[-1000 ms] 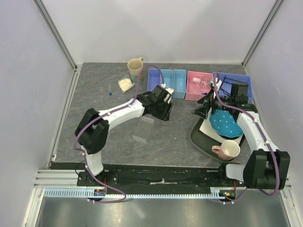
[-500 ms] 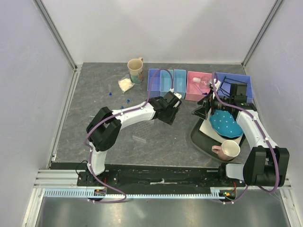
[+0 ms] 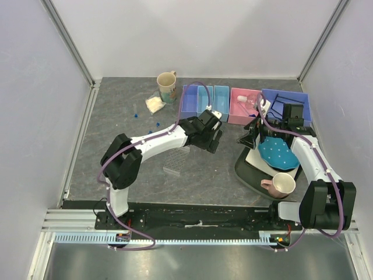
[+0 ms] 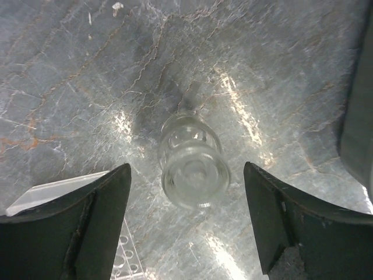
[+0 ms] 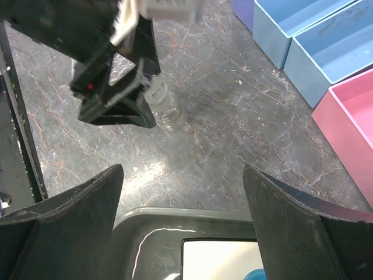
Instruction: Organize the chemistry lab equipment
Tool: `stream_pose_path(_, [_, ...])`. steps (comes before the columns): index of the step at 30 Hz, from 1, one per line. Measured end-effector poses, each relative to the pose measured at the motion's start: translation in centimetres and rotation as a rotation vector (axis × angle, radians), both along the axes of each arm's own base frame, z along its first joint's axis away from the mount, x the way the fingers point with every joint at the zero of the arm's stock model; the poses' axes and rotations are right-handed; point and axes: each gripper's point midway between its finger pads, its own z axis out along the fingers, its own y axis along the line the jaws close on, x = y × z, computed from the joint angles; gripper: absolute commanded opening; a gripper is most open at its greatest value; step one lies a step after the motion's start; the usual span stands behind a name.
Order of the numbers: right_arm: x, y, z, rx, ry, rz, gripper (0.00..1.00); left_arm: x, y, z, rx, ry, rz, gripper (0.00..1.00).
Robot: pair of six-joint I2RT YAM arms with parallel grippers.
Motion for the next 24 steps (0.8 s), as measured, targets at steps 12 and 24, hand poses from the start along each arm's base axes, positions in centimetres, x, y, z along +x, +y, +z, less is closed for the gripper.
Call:
stream_pose_path(12, [-0.2, 0.9, -0.5, -0.133, -0.077, 0.038, 0.98, -0.6, 4.9, 12.9, -0.259, -0.201, 0.052, 0.97])
stream_pose_path(24, [-2.0, 9.5, -2.2, -0.364, -0.179, 0.271, 0.98, -0.8, 21.5, 15.4, -0.33, -0.372, 0.346, 1.0])
